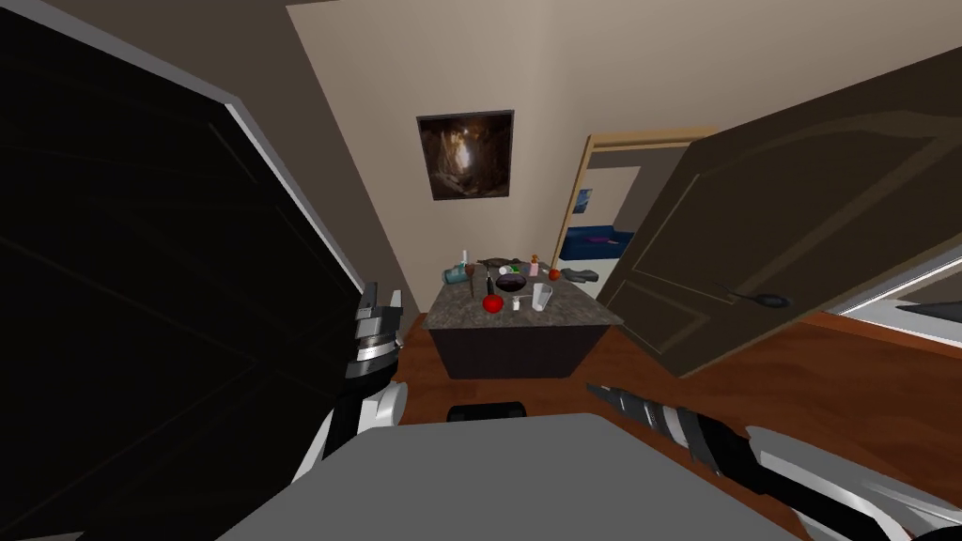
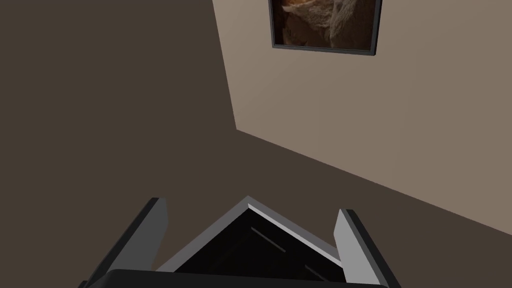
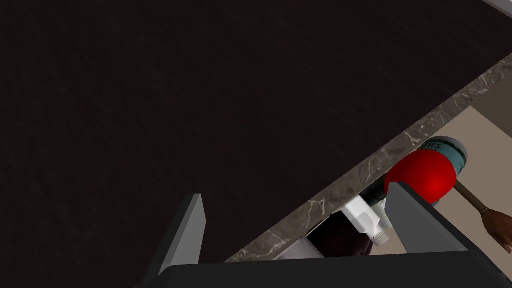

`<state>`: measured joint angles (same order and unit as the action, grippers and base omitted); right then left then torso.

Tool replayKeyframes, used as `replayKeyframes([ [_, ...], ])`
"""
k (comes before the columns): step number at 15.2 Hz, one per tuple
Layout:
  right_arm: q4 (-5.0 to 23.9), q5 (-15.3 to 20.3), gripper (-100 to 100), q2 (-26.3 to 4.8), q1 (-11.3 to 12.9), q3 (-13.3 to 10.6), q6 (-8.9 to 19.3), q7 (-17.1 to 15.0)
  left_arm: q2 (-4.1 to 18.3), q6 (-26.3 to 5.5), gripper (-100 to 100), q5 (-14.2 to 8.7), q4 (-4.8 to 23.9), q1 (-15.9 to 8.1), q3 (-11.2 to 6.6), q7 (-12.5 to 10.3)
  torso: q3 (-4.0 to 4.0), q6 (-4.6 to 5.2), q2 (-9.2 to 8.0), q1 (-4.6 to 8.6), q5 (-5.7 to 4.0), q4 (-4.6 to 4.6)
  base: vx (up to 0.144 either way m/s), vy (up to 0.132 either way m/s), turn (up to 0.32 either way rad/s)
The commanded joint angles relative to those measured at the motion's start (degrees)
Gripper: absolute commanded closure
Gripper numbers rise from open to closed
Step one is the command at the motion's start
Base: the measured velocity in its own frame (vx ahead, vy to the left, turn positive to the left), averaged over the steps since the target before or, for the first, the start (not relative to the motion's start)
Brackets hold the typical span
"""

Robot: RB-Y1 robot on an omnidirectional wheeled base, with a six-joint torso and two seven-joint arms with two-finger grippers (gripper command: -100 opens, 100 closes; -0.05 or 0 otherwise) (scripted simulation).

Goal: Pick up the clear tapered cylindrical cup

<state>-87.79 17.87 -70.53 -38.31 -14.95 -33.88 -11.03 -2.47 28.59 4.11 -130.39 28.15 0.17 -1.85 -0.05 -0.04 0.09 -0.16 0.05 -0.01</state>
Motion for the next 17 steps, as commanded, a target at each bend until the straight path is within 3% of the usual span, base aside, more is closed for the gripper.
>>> replayKeyframes([
  [1,0.7,0.3,-100,-2.9,0.1,0.2,-0.2,-0.2,0.0,0.0,0,0.0,0.0,0.0,0.00,0.0,0.00,0.00,0.00,0.00,0.00,0.00,0.011,0.031,0.061],
  [2,0.7,0.3,-100,-3.1,0.1,0.2,-0.2,-0.2,0.0,0.0,0,0.0,0.0,0.0,0.00,0.0,0.00,0.02,0.00,0.03,0.00,0.00,0.007,0.014,-0.003],
  [3,2.5,1.4,-100,-5.2,0.5,0.4,-0.6,-0.3,0.0,0.0,0,0.0,0.0,0.0,-0.01,0.0,0.01,0.04,-0.02,0.07,-0.01,0.00,0.010,0.030,0.121],
  [5,2.5,1.4,-100,-7.0,0.5,0.4,-0.6,-0.3,0.0,0.0,0,0.0,0.0,0.0,0.00,0.0,0.00,0.00,0.00,0.04,-0.01,0.00,0.012,0.033,0.122],
  [6,4.3,2.5,-100,-8.6,0.9,0.6,-1.1,-0.5,0.0,0.0,0,0.0,0.0,0.0,0.00,0.0,0.00,0.02,0.00,0.05,-0.01,0.00,0.027,0.040,0.124],
  [8,4.3,2.5,-100,-10.9,0.9,0.6,-1.1,-0.5,0.0,0.0,0,0.0,0.0,0.0,0.00,0.0,-0.04,-0.01,0.07,0.00,0.00,-0.01,0.025,0.040,0.120],
  [9,6.1,3.6,-100,-12.3,1.4,1.0,-1.6,-0.5,0.0,0.0,0,0.0,0.0,0.0,0.00,0.0,-0.03,0.01,0.05,0.01,0.00,-0.01,0.020,0.050,0.175],
  [11,6.1,3.6,-100,-14.8,1.4,1.0,-1.6,-0.5,0.0,0.0,0,0.0,0.0,0.0,0.00,0.0,-0.05,-0.01,0.09,-0.04,0.02,-0.02,0.029,0.042,0.104],
  [12,7.7,4.7,-100,-16.2,1.9,1.3,-2.1,-0.6,0.0,0.0,0,0.0,0.0,0.0,0.00,0.0,-0.04,0.02,0.07,-0.01,0.01,-0.02,0.031,0.045,0.163],
  [17,9.2,5.8,-100,-22.3,2.4,1.7,-2.7,-0.6,0.0,0.0,0,0.0,0.0,0.0,0.00,0.0,-0.08,-0.02,0.14,-0.06,0.02,-0.03,0.035,0.042,0.115],
])
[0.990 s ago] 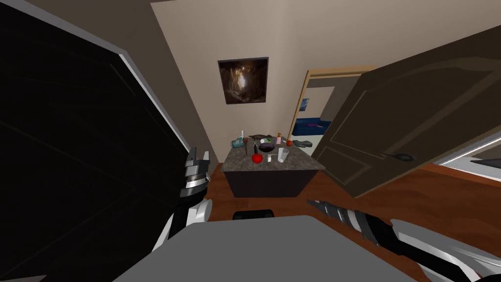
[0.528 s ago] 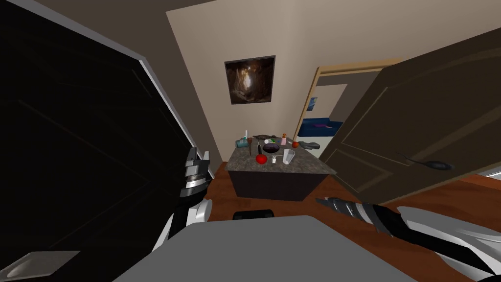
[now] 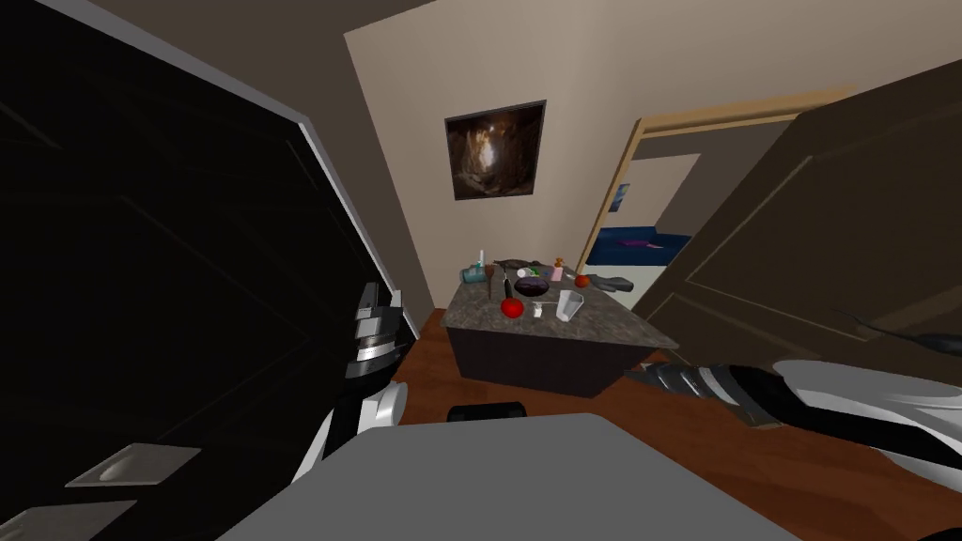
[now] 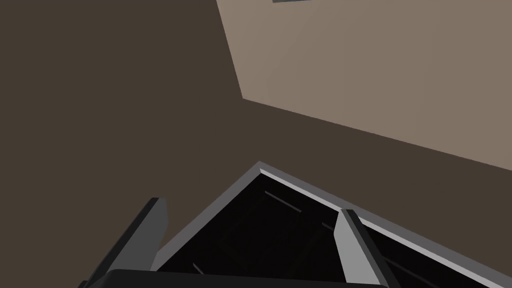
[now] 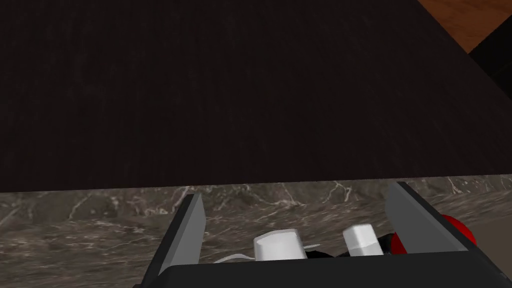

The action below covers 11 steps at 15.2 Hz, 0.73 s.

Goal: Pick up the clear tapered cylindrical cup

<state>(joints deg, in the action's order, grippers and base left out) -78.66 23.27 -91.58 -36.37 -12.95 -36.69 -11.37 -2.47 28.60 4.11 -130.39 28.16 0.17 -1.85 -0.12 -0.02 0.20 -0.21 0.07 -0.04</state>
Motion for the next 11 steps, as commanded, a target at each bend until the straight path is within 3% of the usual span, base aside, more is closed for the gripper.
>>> replayKeyframes([
  [1,1.4,1.4,-100,-2.9,1.0,0.1,-0.4,-0.3,0.0,0.0,0,0.0,0.0,0.0,0.00,0.0,0.00,0.00,0.00,0.00,0.00,0.00,0.036,0.048,0.143],
  [5,2.7,2.4,-100,-7.6,1.5,0.5,-1.0,-0.3,0.0,0.0,0,0.0,0.0,0.0,0.00,0.0,0.00,-0.04,0.01,-0.02,0.00,0.00,0.041,0.043,0.121],
  [7,2.7,2.4,-100,-8.3,1.5,0.5,-1.0,-0.3,0.0,0.0,0,0.0,0.0,0.0,0.00,0.0,0.00,0.00,0.00,0.00,0.00,0.00,0.024,0.020,0.042],
  [8,3.7,3.4,-100,-11.2,1.9,0.9,-1.6,-0.2,0.0,0.0,0,0.0,0.0,0.0,0.00,0.0,0.04,0.03,-0.06,0.06,-0.03,0.01,0.027,0.034,0.104],
  [11,4.6,4.3,-100,-14.5,2.2,1.2,-2.3,-0.2,0.0,0.0,0,0.0,0.0,0.0,0.00,0.0,0.00,-0.06,0.01,-0.07,0.02,0.00,0.042,0.053,0.178],
])
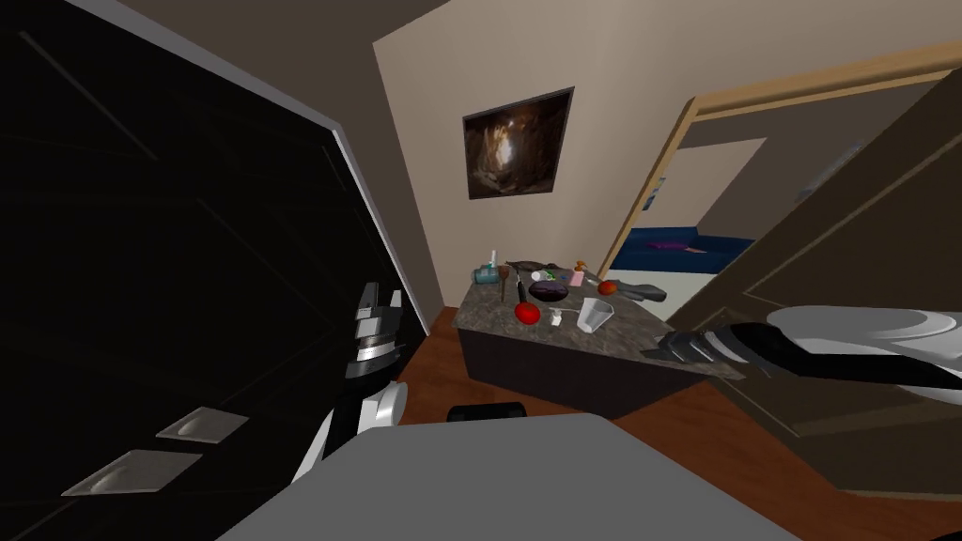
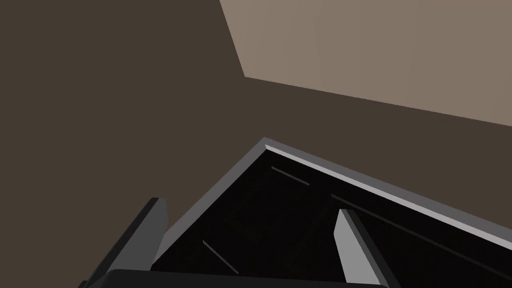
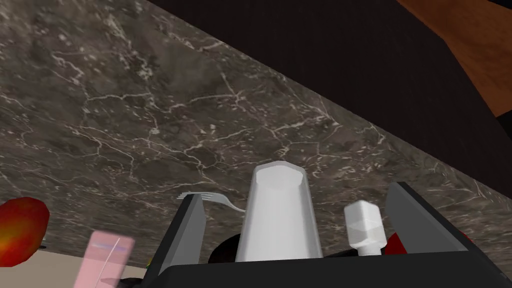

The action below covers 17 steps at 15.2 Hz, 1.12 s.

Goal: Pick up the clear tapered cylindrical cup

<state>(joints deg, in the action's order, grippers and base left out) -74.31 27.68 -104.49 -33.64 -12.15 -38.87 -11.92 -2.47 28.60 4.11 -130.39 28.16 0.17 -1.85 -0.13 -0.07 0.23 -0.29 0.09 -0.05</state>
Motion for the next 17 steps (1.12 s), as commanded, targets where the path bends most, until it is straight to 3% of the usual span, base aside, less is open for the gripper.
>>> replayKeyframes([
  [1,0.2,-0.1,-100,-1.6,-0.5,0.4,-0.1,0.4,0.0,0.0,0,0.0,0.0,0.0,0.00,0.0,0.00,0.00,0.00,0.00,0.00,0.00,0.043,0.033,0.059],
  [6,1.8,2.3,-100,-8.1,0.0,0.8,-2.0,0.5,0.0,0.0,0,0.0,0.0,0.0,0.00,0.0,-0.04,0.01,0.06,-0.03,0.00,-0.02,0.063,0.054,0.146],
  [8,1.8,2.3,-100,-8.7,0.0,0.8,-2.0,0.5,0.0,0.0,0,0.0,0.0,0.0,0.00,0.0,-0.05,0.02,0.09,-0.05,0.00,-0.02,0.053,0.042,0.078],
  [11,1.6,4.1,-100,-12.2,-0.8,0.2,-4.1,0.6,0.0,0.0,0,0.0,0.0,0.0,0.00,0.0,-0.01,0.00,0.01,-0.02,-0.01,-0.01,0.059,0.056,0.178],
  [16,0.8,4.9,-100,-12.7,-1.8,-0.6,-5.3,0.6,0.0,0.0,0,0.0,0.0,0.0,-0.01,0.0,-0.02,0.08,0.02,-0.01,-0.02,-0.01,0.065,0.051,0.083],
  [17,1.0,5.1,-100,-12.7,-2.2,0.3,-5.5,0.3,0.0,0.0,0,0.0,0.0,0.0,-0.01,0.0,0.05,0.09,-0.09,0.07,-0.04,0.02,0.008,0.006,-0.006],
])
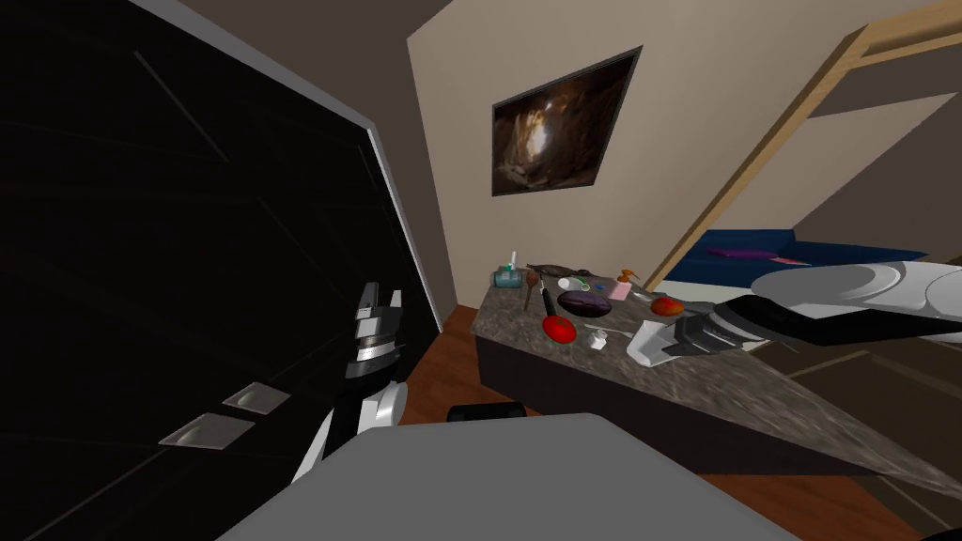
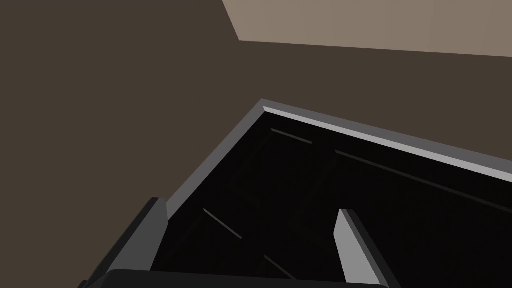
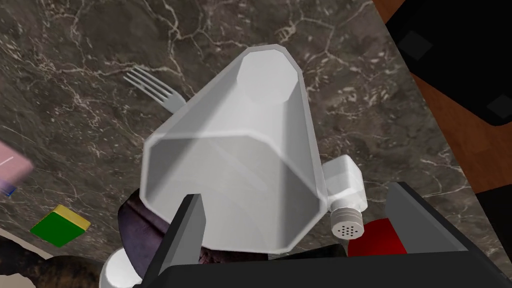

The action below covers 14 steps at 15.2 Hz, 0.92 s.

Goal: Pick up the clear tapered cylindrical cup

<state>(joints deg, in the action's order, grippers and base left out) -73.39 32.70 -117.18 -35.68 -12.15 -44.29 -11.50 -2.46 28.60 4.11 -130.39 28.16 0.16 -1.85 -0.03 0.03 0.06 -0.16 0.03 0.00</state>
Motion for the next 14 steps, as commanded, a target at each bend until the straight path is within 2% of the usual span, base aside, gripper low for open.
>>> replayKeyframes([
  [1,0.2,0.4,-100,1.7,-0.3,-0.5,0.9,0.7,0.0,0.0,0,0.0,0.0,0.0,0.00,0.0,0.00,0.00,0.00,0.00,0.00,0.00,0.018,0.004,0.069],
  [3,0.2,0.4,-100,1.7,-0.3,-0.5,0.9,0.7,0.0,0.0,0,0.0,0.0,0.0,0.00,0.0,0.02,0.00,-0.03,0.08,-0.03,0.01,0.024,0.003,0.051],
  [5,0.6,1.0,-100,4.2,-0.7,-1.2,2.1,1.7,0.0,0.0,0,0.0,0.0,0.0,0.00,0.0,0.03,0.00,-0.04,0.09,-0.04,0.01,0.030,0.004,0.077],
  [7,0.6,1.0,-100,4.2,-0.7,-1.2,2.1,1.7,0.0,0.0,0,0.0,0.0,0.0,0.00,0.0,0.01,0.00,-0.01,0.11,-0.04,0.01,0.032,-0.001,0.046],
  [8,0.8,1.3,-100,4.1,-1.1,-0.4,1.7,1.4,0.0,0.0,0,0.0,0.0,0.0,0.00,0.0,0.01,0.00,-0.02,0.11,-0.04,0.01,0.000,0.000,0.000],
  [9,0.7,1.2,100,4.1,-1.0,-0.6,1.9,1.5,0.0,0.0,0,0.0,0.0,0.0,0.00,0.0,0.05,0.01,-0.08,0.09,-0.03,0.02,0.000,0.000,0.000],
  [13,0.7,1.2,100,4.1,-1.1,-0.7,1.9,1.4,0.0,0.0,0,0.0,0.0,0.0,0.00,0.0,0.09,-0.08,-0.13,0.15,-0.05,0.05,0.000,0.001,-0.007],
  [14,0.4,0.6,100,2.5,-0.4,-0.7,1.3,1.0,0.0,0.0,0,0.0,0.0,0.0,0.00,0.0,0.09,-0.09,-0.14,0.14,-0.03,0.05,-0.012,-0.003,-0.061],
])
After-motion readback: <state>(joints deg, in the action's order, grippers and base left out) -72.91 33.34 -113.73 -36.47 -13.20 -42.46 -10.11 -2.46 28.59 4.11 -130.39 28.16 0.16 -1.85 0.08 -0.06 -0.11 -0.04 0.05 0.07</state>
